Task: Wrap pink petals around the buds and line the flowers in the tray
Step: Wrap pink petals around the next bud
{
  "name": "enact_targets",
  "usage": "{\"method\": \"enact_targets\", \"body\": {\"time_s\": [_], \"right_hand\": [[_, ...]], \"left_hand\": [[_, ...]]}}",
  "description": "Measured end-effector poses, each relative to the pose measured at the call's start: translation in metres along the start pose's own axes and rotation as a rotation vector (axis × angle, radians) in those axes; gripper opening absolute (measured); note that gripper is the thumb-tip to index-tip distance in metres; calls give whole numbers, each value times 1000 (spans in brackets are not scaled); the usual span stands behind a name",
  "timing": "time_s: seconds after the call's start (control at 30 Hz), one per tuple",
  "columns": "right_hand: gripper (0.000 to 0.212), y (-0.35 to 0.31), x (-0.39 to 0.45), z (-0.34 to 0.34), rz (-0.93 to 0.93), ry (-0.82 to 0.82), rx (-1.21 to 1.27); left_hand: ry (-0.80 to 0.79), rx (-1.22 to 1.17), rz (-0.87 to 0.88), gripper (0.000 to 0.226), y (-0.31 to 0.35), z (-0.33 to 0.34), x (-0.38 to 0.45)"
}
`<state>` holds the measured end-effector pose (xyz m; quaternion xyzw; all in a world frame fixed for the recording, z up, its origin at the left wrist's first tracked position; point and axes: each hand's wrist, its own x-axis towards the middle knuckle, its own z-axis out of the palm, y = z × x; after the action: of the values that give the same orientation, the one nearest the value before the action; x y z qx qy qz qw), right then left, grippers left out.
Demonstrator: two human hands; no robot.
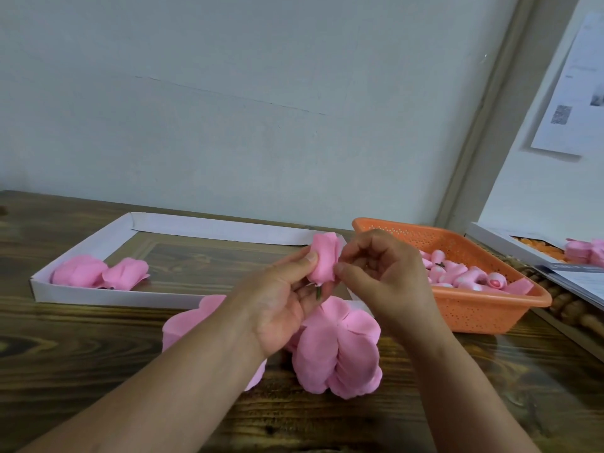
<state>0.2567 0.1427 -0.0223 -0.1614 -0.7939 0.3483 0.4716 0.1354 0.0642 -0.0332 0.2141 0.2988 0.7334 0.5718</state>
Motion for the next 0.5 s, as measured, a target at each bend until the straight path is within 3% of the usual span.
{"method": "enact_targets", "body": {"time_s": [0.27,0.5], "right_hand": [[22,-5,-2,4,25,-36,-212],[28,-9,-3,2,33,-50,-191]], "left_hand": [[54,144,94,21,-5,2,-4],[71,167,99,28,0,6,-8]]}}
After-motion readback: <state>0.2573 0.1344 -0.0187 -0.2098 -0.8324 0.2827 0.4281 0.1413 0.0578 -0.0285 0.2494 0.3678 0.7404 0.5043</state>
